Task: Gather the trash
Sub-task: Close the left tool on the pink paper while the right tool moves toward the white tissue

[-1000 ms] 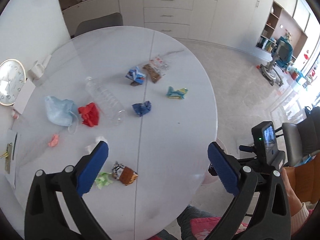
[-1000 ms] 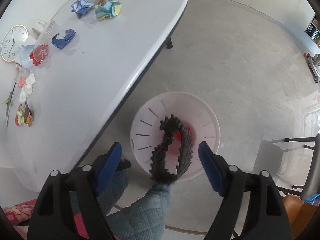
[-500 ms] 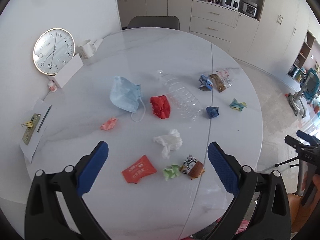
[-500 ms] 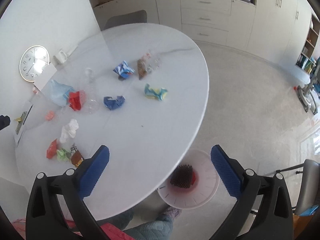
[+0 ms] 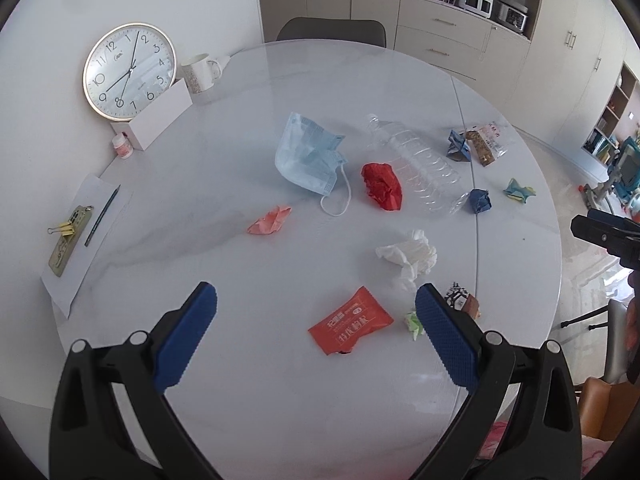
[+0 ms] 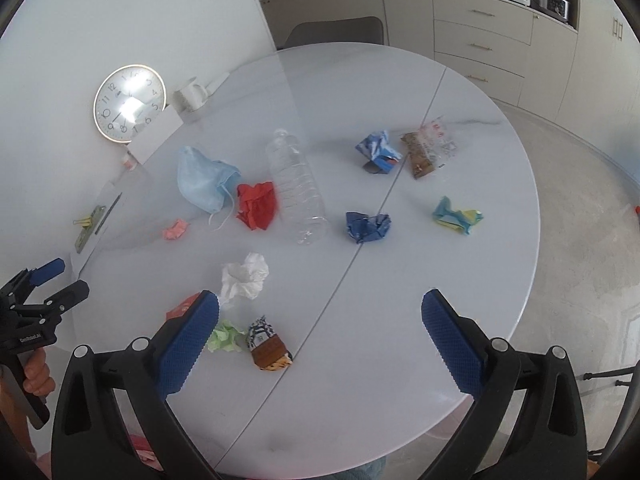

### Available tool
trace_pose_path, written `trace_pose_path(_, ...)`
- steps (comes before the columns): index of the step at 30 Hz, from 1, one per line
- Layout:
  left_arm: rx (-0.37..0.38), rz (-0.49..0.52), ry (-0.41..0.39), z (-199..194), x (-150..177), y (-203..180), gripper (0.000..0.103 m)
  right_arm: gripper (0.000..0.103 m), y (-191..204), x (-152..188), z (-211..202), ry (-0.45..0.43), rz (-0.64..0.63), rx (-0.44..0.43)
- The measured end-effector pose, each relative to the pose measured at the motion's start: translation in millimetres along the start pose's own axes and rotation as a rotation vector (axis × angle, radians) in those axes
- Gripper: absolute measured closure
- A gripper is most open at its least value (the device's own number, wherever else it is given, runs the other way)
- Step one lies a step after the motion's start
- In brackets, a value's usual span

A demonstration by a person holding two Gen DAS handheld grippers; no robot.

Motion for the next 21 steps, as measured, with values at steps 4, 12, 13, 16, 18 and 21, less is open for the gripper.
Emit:
trace_pose_path(4,-0.001,-0.022,0.013,30.0,-6.4,18.2,0.008,0.002,27.9,-6.0,29.4,0.029,-0.040,0.004)
trace_pose_path(12,0.026,0.055,0.025,112.4,-29.1,27.6,0.008,0.002,40.9,-4.1,104.7,0.087,0.013,0.080)
trace_pose_path(13,0.028,0.068,0.030,124.3,-31.7,27.7,0.008,0.002,41.5,-2.7,112.4,0.092,0.022,0.090)
trace_pose_path(16,0.045,0.094,0.043,153.3,-38.1,26.8,0.008,0.002,42.3,2.3,135.1,0.111,0.049,0.122)
trace_pose_path(18,0.052,0.109,0.046,167.7,-42.0,25.6,0.009,0.002,42.3,6.4,148.8,0.127,0.066,0.134)
trace_pose_path(21,0.069,0.139,0.054,185.7,-47.2,21.3,0.016,0.002,41.7,12.6,166.1,0.161,0.082,0.156)
Point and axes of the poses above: each gripper's, at about its wrist camera, not at the fingertips, and z roughly the way its jaws point, y to its left, x to its underside, the point moved 5 cm from there along z, roughly the way its jaws point, and after that the axes turned 14 degrees about -x, right-handed, at the moved point
